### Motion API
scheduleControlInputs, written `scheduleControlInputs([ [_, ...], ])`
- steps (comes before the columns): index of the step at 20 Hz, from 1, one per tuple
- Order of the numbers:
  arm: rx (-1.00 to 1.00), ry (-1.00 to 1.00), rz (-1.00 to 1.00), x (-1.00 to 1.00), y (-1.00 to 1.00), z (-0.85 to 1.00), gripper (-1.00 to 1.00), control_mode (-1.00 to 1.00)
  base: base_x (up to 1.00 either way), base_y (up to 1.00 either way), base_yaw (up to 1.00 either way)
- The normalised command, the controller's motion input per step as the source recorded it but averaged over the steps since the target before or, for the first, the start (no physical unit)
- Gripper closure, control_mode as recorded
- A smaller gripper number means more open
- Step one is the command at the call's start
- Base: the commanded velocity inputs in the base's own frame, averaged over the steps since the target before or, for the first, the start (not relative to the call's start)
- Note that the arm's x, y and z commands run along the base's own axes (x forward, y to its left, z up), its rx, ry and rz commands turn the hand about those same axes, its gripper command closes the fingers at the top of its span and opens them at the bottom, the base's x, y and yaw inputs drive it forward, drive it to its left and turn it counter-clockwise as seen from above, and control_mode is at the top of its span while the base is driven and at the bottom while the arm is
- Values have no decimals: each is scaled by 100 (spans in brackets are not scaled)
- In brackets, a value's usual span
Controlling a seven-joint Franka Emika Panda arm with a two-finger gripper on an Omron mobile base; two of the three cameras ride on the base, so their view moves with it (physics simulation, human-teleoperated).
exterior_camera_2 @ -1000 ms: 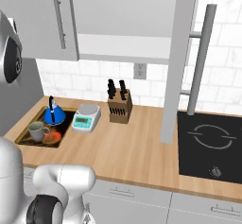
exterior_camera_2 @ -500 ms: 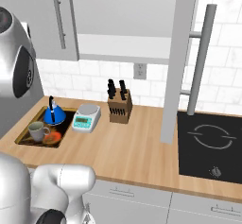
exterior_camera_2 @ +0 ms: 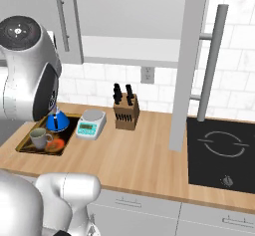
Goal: Pick the kettle from the counter and place it on the tray. Then pick the mug from the cabinet and place it on the tray. Then close the cabinet doors.
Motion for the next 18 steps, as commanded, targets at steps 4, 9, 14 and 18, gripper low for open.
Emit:
scheduleControlInputs([
  [4, 0, -10, -2, -9, -80, -5, -100, -100, 0, 0, 0],
  [9, 0, -30, -17, -7, -80, -5, -100, -100, 0, 0, 0],
  [14, 0, -27, -28, -11, -73, -10, -100, -100, 0, 0, 0],
  [18, 0, -7, -31, -14, -71, -10, -100, -100, 0, 0, 0],
])
